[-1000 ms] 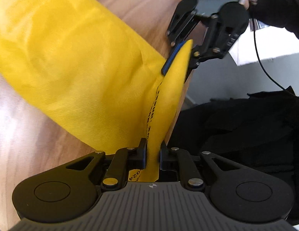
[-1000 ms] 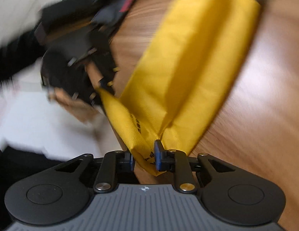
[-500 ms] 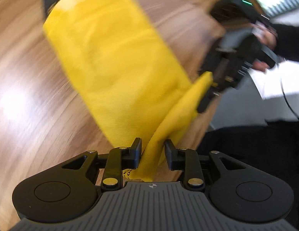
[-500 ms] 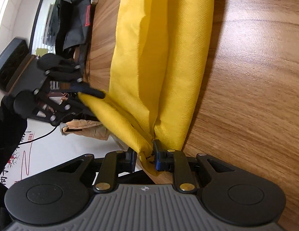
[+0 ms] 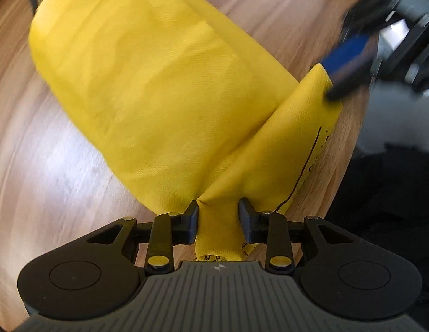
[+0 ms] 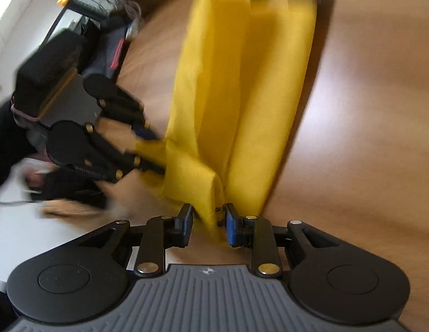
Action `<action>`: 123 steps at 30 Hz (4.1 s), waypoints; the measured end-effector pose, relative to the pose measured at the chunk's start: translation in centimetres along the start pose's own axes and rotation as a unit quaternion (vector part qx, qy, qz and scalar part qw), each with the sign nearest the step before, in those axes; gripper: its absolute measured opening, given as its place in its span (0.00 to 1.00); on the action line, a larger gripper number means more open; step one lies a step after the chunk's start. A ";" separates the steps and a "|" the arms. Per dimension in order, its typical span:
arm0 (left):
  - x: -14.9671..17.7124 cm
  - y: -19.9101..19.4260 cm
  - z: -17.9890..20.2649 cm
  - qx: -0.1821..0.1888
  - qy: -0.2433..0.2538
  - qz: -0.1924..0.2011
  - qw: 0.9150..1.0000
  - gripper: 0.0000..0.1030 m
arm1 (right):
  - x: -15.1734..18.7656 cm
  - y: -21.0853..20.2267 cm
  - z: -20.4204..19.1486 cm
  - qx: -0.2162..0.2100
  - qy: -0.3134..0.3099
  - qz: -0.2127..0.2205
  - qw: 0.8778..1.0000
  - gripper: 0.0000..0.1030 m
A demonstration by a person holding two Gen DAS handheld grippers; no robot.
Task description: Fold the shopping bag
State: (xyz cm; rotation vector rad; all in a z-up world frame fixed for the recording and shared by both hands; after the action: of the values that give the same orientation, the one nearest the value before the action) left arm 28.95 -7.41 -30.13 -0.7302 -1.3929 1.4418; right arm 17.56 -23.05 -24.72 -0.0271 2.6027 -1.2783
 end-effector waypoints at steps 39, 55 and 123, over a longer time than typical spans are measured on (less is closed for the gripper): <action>5.5 1.3 6.3 -0.116 -0.223 0.170 0.953 0.22 | 1.0 6.0 -5.2 0.080 0.035 -0.005 0.996 0.00; 4.1 1.7 6.0 -0.110 -0.235 0.156 0.953 0.24 | 4.2 3.4 -3.3 0.066 0.137 0.075 0.986 0.00; -3.2 4.8 10.4 -0.085 -0.021 0.062 0.994 0.17 | 23.7 13.6 -17.1 0.471 -0.592 -0.001 0.654 0.54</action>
State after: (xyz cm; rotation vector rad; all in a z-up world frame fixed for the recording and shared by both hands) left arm 19.53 -13.83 -33.68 -0.9142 -1.5391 1.4523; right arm -8.08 -4.26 -30.26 -0.4819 0.7049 -1.6176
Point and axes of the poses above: each gripper's, at about its wrist camera, not at the fingertips, and y roughly the way its jaws point, z to its right, x to its underside, the point moved 1 cm from there along y, roughly the way its jaws point, and after that the axes turned 12 degrees about -z, right-handed, at the moved point
